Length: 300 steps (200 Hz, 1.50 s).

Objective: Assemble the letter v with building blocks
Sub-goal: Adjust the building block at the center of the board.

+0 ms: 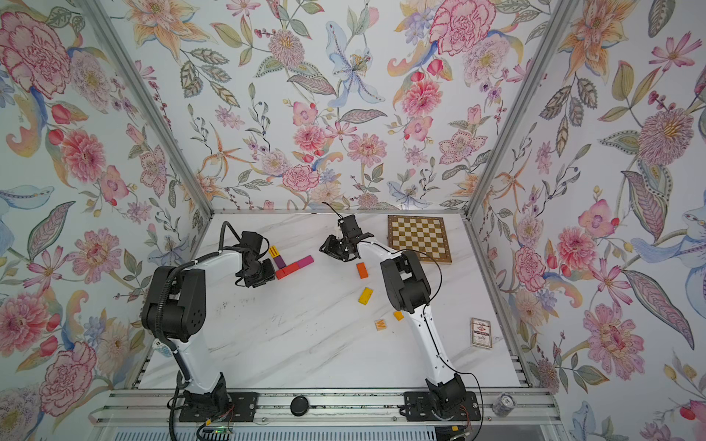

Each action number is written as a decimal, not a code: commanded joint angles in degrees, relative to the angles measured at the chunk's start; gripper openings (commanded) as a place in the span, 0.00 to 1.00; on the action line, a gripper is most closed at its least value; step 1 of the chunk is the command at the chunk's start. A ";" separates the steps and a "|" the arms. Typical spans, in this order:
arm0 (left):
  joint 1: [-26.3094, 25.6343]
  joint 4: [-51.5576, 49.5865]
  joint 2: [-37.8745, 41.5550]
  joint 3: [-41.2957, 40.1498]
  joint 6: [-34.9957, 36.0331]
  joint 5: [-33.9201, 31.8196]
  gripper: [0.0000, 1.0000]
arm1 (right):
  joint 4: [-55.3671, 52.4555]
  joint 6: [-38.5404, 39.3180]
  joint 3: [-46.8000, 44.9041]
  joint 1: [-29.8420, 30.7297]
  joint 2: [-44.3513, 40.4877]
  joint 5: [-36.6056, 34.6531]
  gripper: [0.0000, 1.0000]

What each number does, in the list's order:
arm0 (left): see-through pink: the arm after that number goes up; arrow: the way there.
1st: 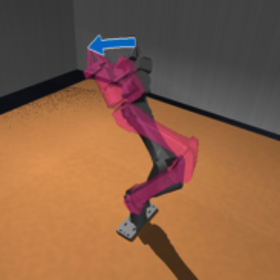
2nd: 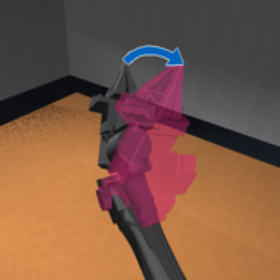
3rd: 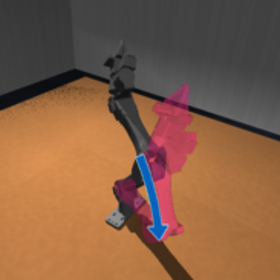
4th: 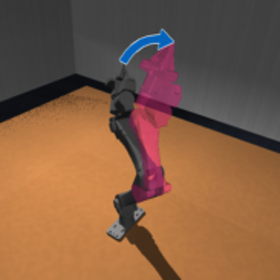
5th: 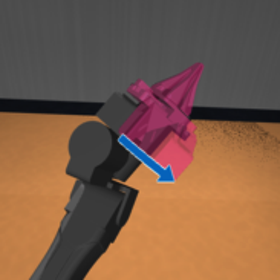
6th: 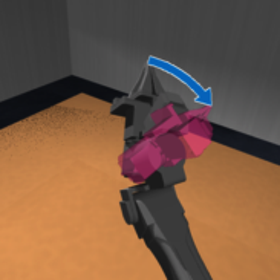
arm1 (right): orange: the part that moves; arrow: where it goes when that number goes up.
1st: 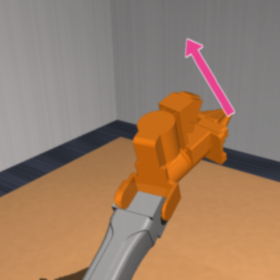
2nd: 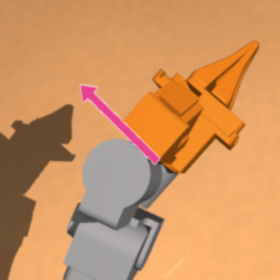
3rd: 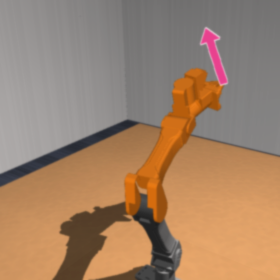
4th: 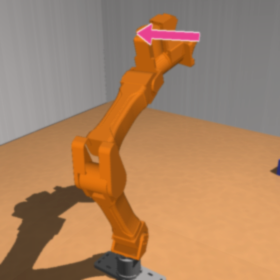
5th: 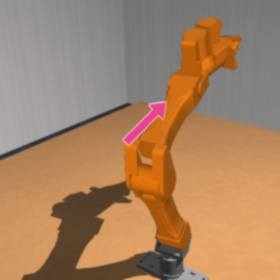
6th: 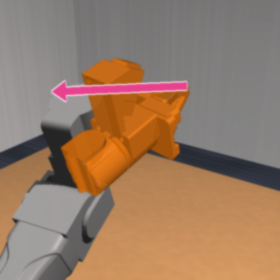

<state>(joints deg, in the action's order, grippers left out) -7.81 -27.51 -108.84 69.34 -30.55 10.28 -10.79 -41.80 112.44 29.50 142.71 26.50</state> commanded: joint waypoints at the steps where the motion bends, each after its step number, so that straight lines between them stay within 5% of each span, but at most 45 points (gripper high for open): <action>1: 0.26 -0.44 -2.25 0.54 -1.02 0.70 0.40 | -0.99 0.85 -1.21 -0.13 -2.53 -0.82 0.40; 300: 0.17 3.07 -3.98 -1.58 -4.51 4.58 0.49 | 1.12 -0.13 -3.69 -0.58 -2.71 -0.49 0.40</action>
<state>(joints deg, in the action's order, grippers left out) -7.81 -23.24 -109.58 69.41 -33.95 13.52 -8.67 -41.85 110.37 29.36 141.95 26.52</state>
